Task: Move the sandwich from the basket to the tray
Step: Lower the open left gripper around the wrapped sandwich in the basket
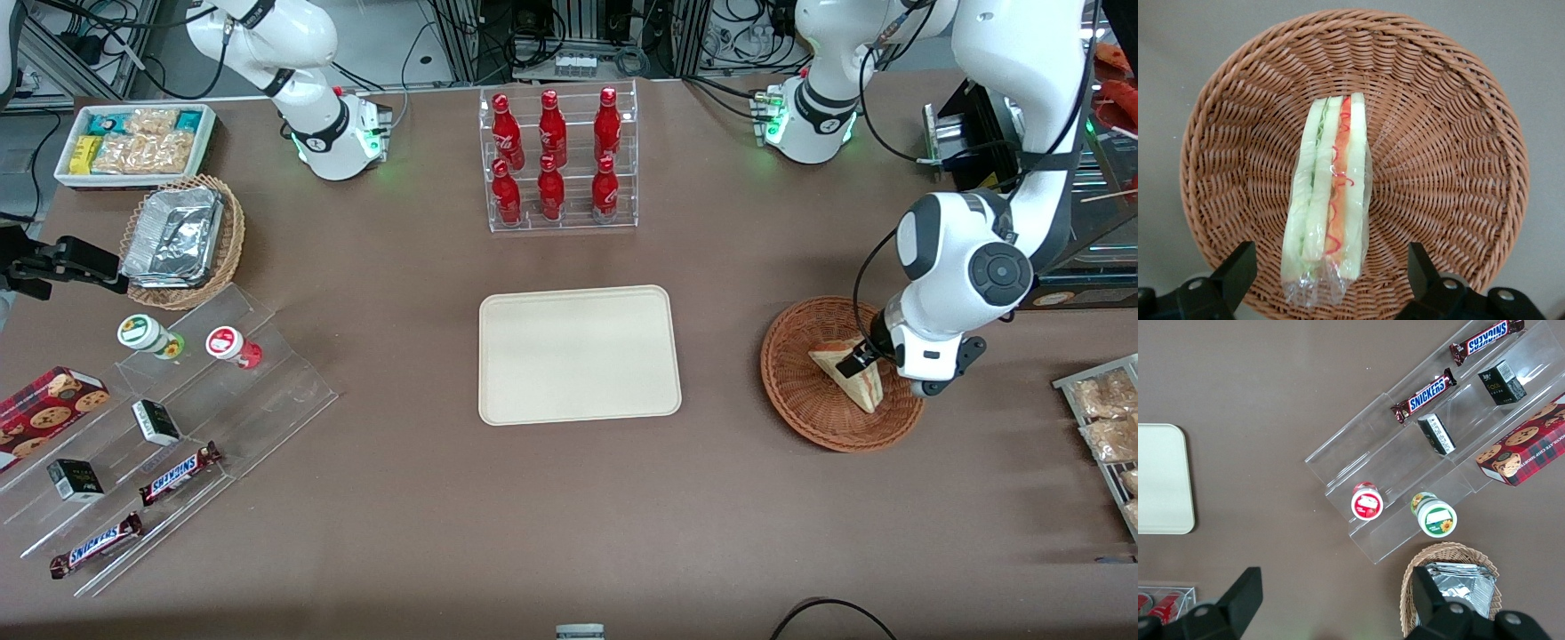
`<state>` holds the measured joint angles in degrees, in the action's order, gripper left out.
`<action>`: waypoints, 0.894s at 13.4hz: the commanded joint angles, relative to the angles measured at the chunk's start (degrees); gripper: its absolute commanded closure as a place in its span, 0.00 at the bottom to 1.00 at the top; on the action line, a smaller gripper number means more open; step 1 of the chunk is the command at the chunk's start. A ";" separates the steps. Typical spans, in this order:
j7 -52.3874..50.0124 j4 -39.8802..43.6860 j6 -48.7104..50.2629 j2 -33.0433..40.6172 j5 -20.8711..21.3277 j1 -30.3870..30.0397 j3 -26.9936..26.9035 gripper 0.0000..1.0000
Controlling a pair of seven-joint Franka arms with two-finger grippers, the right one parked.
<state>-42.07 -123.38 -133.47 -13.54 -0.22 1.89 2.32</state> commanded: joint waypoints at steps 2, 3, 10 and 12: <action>-0.99 -1.33 -2.93 -1.22 -0.13 -0.04 0.06 0.00; -0.99 -1.33 -2.94 -1.49 -0.04 -0.04 0.06 0.00; -0.99 -2.12 -2.59 -1.49 0.05 -0.04 -0.03 0.92; -0.64 -2.12 -2.15 -0.97 0.13 -0.04 0.06 0.96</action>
<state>-42.18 -124.47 -135.28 -15.67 -0.22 1.89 2.32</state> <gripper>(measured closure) 0.652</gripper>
